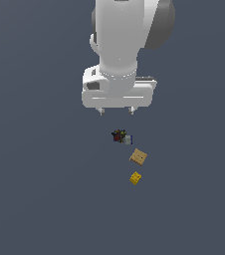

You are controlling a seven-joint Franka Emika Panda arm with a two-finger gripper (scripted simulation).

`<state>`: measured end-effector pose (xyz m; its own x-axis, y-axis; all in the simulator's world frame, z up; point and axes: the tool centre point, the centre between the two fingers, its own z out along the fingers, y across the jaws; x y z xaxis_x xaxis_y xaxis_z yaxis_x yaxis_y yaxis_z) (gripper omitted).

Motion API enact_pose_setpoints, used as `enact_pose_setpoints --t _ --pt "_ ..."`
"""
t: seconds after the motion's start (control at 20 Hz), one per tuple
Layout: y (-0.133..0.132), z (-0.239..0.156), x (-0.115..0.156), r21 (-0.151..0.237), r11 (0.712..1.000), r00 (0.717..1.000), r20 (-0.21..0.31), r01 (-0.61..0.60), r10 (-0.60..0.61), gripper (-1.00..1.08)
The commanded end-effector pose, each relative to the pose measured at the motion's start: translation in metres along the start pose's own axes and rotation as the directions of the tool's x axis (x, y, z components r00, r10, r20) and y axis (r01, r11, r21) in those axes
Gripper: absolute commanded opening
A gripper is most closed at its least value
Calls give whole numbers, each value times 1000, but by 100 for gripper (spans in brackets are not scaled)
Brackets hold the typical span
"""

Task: Pick up a designated object from a clutter of objects.

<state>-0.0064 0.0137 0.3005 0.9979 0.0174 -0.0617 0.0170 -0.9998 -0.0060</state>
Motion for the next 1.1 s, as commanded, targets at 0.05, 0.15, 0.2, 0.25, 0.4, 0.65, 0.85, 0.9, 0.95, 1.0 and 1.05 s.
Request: enact_pose_setpoints --t 0.05,0.15,0.2,0.25,0.4,0.65,0.85,0.9,0.95,1.0,1.05 --pt "0 0 0 0 1000 1000 0 1 -1 100" --pt "-3 -1 1 -2 1000 1000 -3 12 -12 100" --pt "-5 -2 2 -4 1000 1000 -5 22 -22 100" --pt "-7 -3 3 -7 999 999 -8 33 -34 100" --pt "-13 -7 6 -14 998 998 -15 68 -68 100" --pt "-14 -8 6 -15 997 997 -16 77 -77 100" --pt "-17 -2 8 -11 998 998 -17 59 -59 100" --pt "-18 1 10 -10 999 998 -17 52 -53 100" --pt "-20 4 11 -8 999 999 -18 44 -44 100" --pt "-22 7 12 -6 999 999 -18 35 -35 100" --pt "-24 11 14 -4 1000 1000 -19 25 -25 100"
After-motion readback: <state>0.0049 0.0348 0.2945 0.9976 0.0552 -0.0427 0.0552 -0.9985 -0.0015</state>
